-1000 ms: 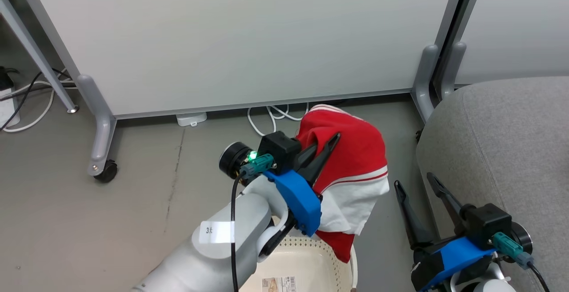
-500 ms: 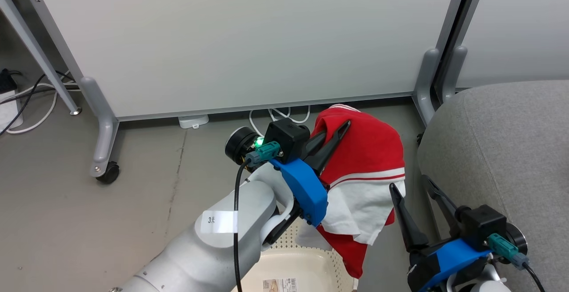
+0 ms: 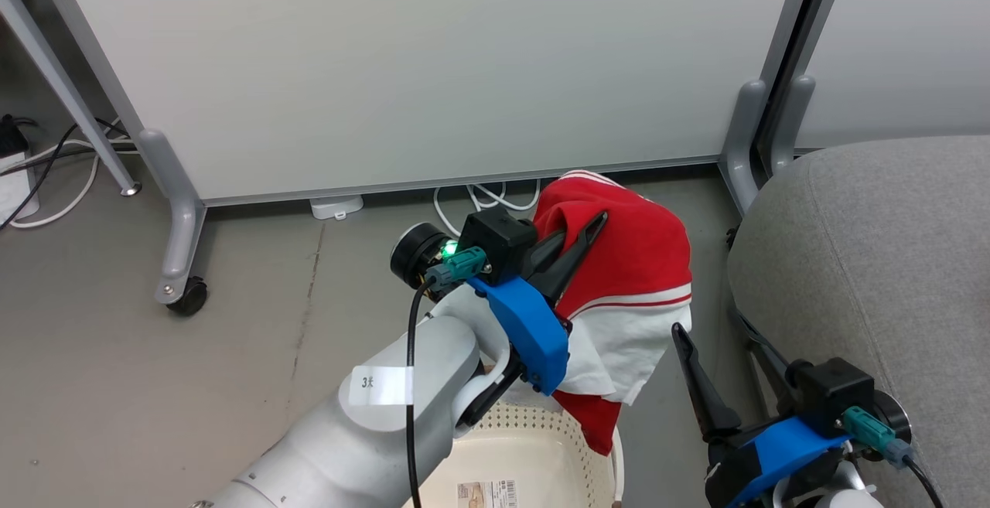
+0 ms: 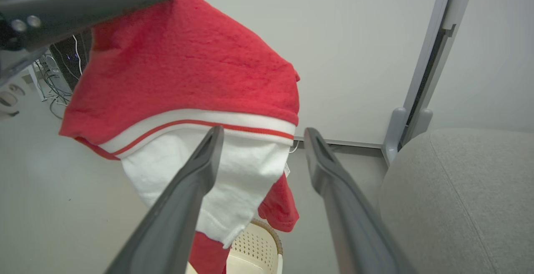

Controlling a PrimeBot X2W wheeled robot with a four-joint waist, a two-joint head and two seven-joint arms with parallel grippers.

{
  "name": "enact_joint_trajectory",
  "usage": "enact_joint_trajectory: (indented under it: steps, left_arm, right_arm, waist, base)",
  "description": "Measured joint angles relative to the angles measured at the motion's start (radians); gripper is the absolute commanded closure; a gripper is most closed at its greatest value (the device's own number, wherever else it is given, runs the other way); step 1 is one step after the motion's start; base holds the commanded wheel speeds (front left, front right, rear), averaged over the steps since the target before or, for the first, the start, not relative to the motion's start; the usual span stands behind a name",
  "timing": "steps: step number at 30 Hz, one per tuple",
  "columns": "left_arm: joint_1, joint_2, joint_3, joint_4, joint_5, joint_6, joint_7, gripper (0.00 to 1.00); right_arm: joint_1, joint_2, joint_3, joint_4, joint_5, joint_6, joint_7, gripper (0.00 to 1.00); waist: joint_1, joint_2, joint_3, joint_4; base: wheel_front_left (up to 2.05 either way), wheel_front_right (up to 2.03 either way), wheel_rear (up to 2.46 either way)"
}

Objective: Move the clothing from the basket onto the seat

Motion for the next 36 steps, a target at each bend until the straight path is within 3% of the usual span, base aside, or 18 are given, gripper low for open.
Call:
enact_joint_trajectory:
  steps: [11,19,36]
  left_arm:
    - [0.000,0.000,-0.003,-0.015,-0.001,0.000,0.000,1.00]
    - [0.000,-0.001,-0.017,-0.026,0.000,0.000,0.000,1.00]
    - [-0.002,-0.001,-0.049,-0.040,-0.010,0.000,0.000,1.00]
  right_arm:
    - [-0.031,-0.026,-0.002,0.044,0.022,0.000,0.018,0.00]
    - [-0.101,-0.070,0.023,0.144,0.078,0.000,0.027,0.00]
    - [-0.216,-0.165,0.240,0.309,0.276,0.000,-0.016,0.00]
  waist:
    - [0.0001,0.0000,0.020,0.004]
    - [0.0000,0.0000,0.030,0.010]
    - [0.0000,0.0000,0.027,0.026]
  base:
    - [0.00,0.00,0.00]
    - [0.00,0.00,0.00]
    - [0.00,0.00,0.00]
